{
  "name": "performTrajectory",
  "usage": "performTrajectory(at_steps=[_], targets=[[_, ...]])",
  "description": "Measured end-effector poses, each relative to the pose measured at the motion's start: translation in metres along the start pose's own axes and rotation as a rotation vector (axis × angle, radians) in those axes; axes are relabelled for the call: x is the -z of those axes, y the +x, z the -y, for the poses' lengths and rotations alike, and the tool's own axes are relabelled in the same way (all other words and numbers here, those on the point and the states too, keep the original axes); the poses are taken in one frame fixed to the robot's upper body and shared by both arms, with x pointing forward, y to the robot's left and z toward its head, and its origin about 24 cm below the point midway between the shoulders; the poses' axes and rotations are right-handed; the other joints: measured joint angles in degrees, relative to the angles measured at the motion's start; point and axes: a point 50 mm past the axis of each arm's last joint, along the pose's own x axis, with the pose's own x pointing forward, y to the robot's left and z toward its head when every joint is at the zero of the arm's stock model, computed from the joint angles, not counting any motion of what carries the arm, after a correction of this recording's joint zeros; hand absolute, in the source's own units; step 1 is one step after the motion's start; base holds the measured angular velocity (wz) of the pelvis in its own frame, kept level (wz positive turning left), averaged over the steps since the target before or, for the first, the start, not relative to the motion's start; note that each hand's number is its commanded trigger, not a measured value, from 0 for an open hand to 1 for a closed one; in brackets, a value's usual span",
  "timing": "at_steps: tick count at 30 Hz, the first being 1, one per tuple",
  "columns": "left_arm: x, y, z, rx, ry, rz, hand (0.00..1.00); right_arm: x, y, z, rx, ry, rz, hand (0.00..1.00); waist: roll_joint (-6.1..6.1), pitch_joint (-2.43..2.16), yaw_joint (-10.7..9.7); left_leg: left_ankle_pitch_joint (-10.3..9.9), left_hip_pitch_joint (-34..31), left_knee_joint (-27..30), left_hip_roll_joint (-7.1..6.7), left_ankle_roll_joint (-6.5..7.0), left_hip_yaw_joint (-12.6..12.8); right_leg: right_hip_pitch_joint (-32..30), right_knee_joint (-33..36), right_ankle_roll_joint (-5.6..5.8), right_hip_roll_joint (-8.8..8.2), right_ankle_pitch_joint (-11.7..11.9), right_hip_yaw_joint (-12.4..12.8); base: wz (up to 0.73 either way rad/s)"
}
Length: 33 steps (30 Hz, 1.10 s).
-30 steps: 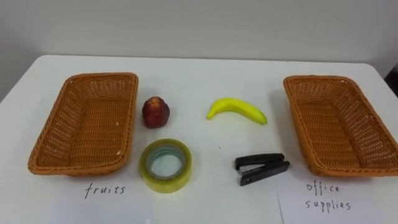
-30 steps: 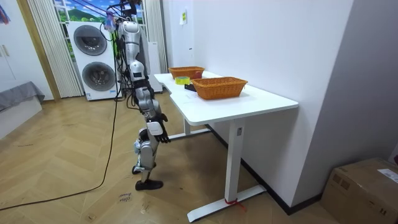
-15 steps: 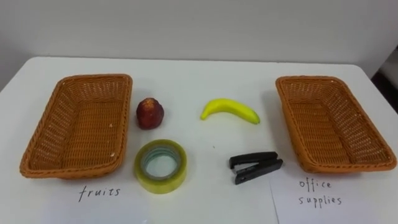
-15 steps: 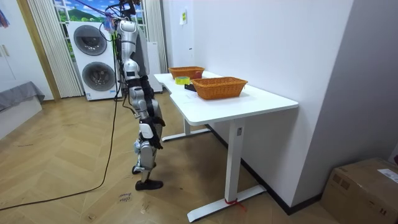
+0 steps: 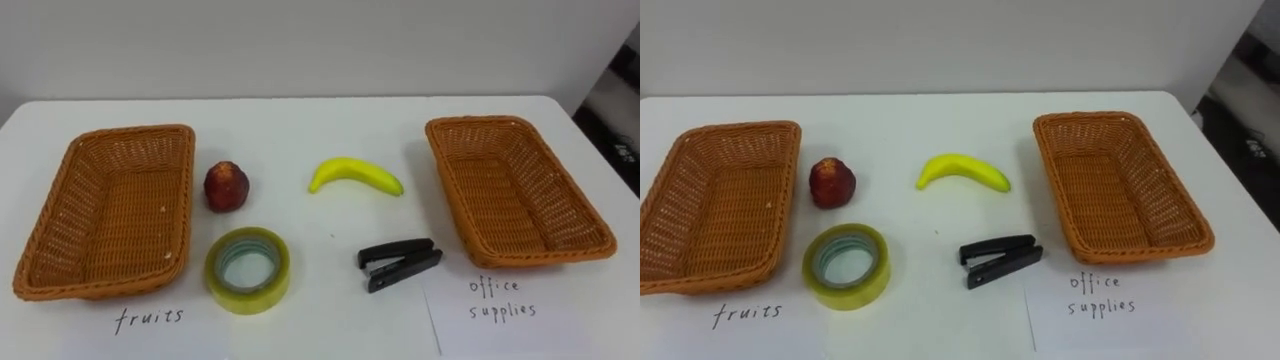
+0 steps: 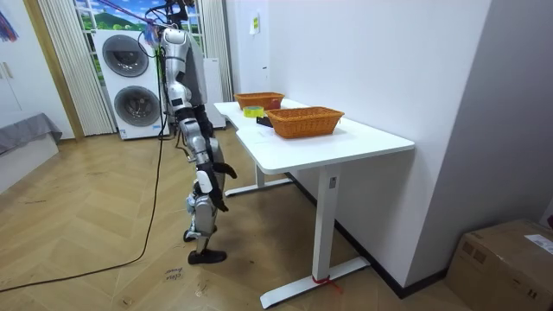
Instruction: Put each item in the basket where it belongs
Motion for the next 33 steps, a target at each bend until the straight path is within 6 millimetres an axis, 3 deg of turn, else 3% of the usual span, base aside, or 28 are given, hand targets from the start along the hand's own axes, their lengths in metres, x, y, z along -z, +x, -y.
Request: performTrajectory(at_steps=[2, 6, 14, 18, 27, 33], targets=[[0.001, -0.001, -0.003, -0.026, -0.011, 0.011, 0.00, -0.014, -0.001, -0.004, 0.002, 0.044, 0.062, 0.00, 0.10, -0.15, -1.0, 0.0, 0.2, 0.0, 0.01, 0.00, 0.1, 0.1, 0.1, 0.00, 0.00, 0.0, 0.0, 0.00], [-0.002, -0.002, -0.007, -0.046, -0.025, 0.039, 0.00, -0.040, -0.005, -0.016, 0.022, 0.074, 0.175, 0.00, 0.26, -0.24, -0.9, 0.0, 0.5, 0.0, 0.11, 0.01, 1.0, -0.8, 1.0, -0.05, 0.03, -0.1, 1.3, -0.16], [0.001, -0.005, -0.011, -0.061, -0.031, 0.065, 0.00, -0.102, -0.034, -0.047, 0.051, 0.154, 0.472, 0.00, -0.47, -0.30, -2.4, 0.1, -0.6, -0.3, 0.02, 0.14, 1.4, -2.6, 2.0, 0.00, -0.09, -0.2, 1.8, -0.05], [-0.003, -0.005, -0.010, -0.053, -0.036, 0.084, 0.00, -0.107, -0.038, -0.047, 0.100, 0.147, 0.502, 0.00, -0.50, -0.30, -2.4, 0.3, -1.3, -0.4, -0.19, 0.46, 1.4, -3.6, 2.8, 0.03, -0.29, -0.2, 1.7, 0.00], [-0.005, -0.005, -0.009, -0.019, -0.045, 0.094, 0.00, -0.129, -0.057, -0.054, 0.196, 0.087, 0.636, 0.00, -0.18, 0.15, -2.4, 0.4, -2.2, -0.4, -0.43, 0.69, 1.8, -5.3, 4.1, 0.15, -0.51, -0.5, 2.2, -0.02], [-0.001, -0.006, -0.010, -0.022, -0.042, 0.091, 0.00, -0.172, -0.104, -0.072, 0.156, 0.211, 0.916, 0.00, -0.57, 0.24, -2.2, 0.4, -2.1, -0.4, -0.54, 0.69, 2.0, -6.0, 4.9, 0.19, -0.51, -1.1, 3.1, -0.04]])
